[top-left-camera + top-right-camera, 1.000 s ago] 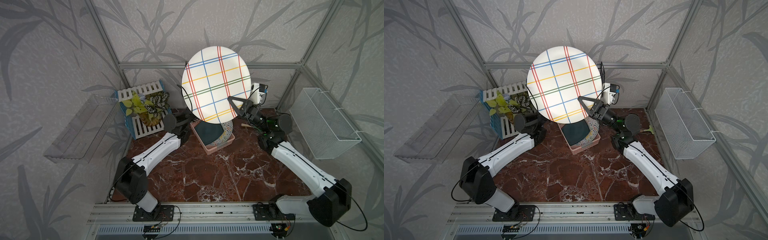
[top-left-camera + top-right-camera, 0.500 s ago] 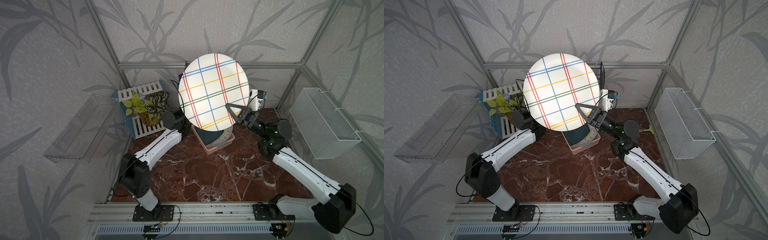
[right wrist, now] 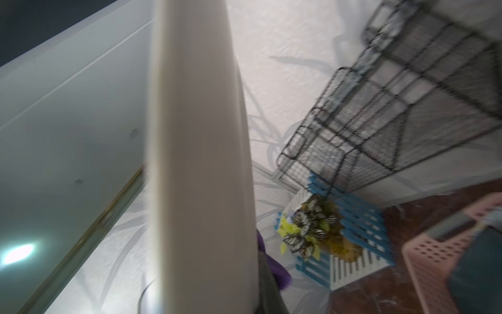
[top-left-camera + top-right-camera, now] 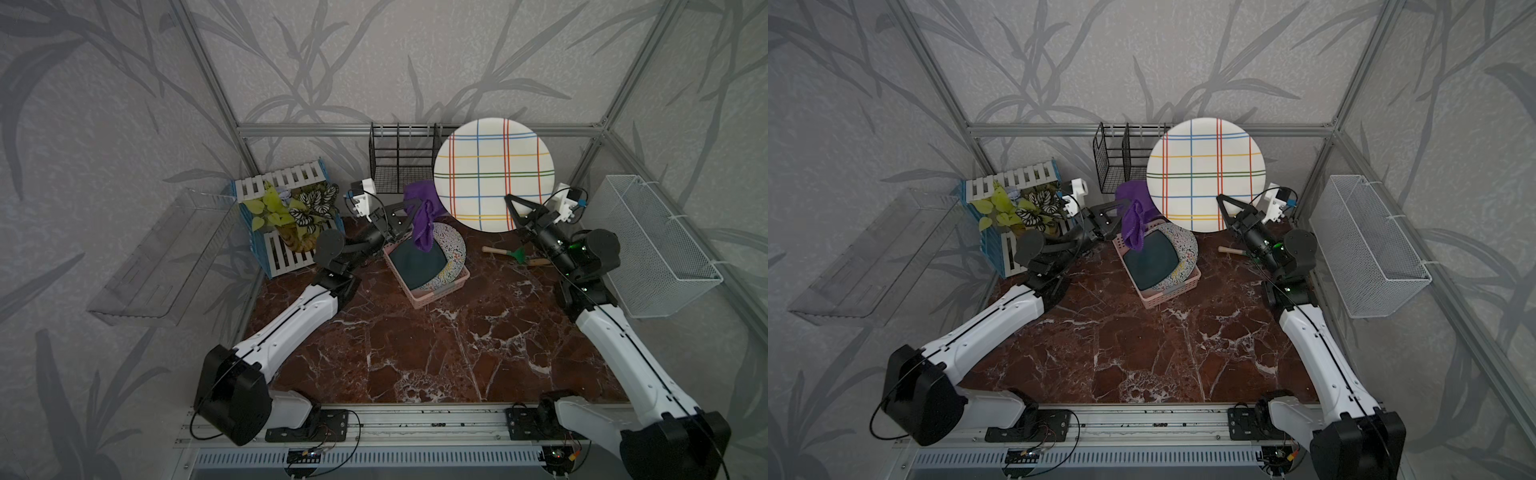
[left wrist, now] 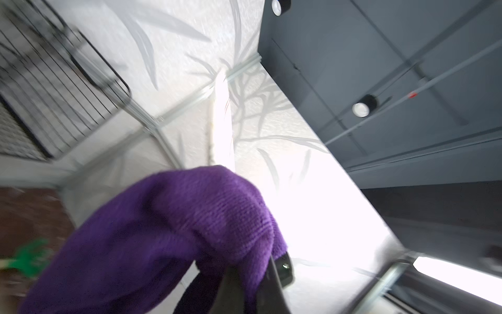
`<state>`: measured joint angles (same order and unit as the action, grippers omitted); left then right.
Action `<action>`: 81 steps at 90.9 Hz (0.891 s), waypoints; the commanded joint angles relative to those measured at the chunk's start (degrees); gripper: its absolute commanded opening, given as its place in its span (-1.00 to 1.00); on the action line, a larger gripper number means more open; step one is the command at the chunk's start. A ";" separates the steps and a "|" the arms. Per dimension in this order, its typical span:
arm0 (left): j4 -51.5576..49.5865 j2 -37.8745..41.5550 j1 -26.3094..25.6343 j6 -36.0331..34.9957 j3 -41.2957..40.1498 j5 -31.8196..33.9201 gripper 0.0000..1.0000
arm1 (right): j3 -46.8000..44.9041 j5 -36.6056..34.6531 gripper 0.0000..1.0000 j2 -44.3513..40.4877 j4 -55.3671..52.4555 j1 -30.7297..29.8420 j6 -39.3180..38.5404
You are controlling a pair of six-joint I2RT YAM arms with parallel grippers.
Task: Wipe the wet plate dry
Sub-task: Wipe the plate with towel, then place the plate at the center of the board.
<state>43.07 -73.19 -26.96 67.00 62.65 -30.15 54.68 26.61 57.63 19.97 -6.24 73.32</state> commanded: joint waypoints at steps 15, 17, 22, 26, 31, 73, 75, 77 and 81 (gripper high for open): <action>-20.13 3.72 1.37 -24.40 2.39 2.53 -1.00 | -8.64 -22.80 -1.00 -21.86 -52.66 1.83 -19.06; -19.84 3.39 1.38 -24.14 2.30 2.28 -1.00 | -9.70 -22.58 -1.00 -22.69 -53.67 1.84 -18.71; -18.96 2.61 1.38 -23.51 2.30 1.75 -1.00 | -13.04 -21.55 -1.00 -24.70 -55.21 1.85 -17.68; -18.17 2.30 1.38 -23.06 2.10 1.41 -1.00 | -15.59 -20.43 -1.00 -25.93 -55.81 1.85 -17.09; -17.36 2.05 1.41 -22.49 1.76 0.98 -1.00 | -18.48 -17.80 -1.00 -27.33 -55.14 1.85 -16.67; -15.09 2.93 1.38 -19.83 -1.94 0.13 -1.00 | -39.85 7.34 -1.00 -18.28 -32.39 -2.64 -6.73; -15.00 2.89 1.36 -19.81 -1.93 0.15 -1.00 | -39.96 6.90 -1.00 -16.83 -32.10 -3.87 -6.88; -14.96 2.94 1.38 -19.76 -1.88 0.13 -1.00 | -39.83 6.40 -1.00 -15.26 -32.16 -5.30 -7.47; -14.95 2.87 1.38 -19.60 -1.84 0.22 -1.00 | -39.12 5.36 -1.00 -12.21 -32.68 -7.93 -8.61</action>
<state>25.32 -71.75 -25.76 47.20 60.86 -29.54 15.97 30.00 38.94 -15.92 -9.19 64.66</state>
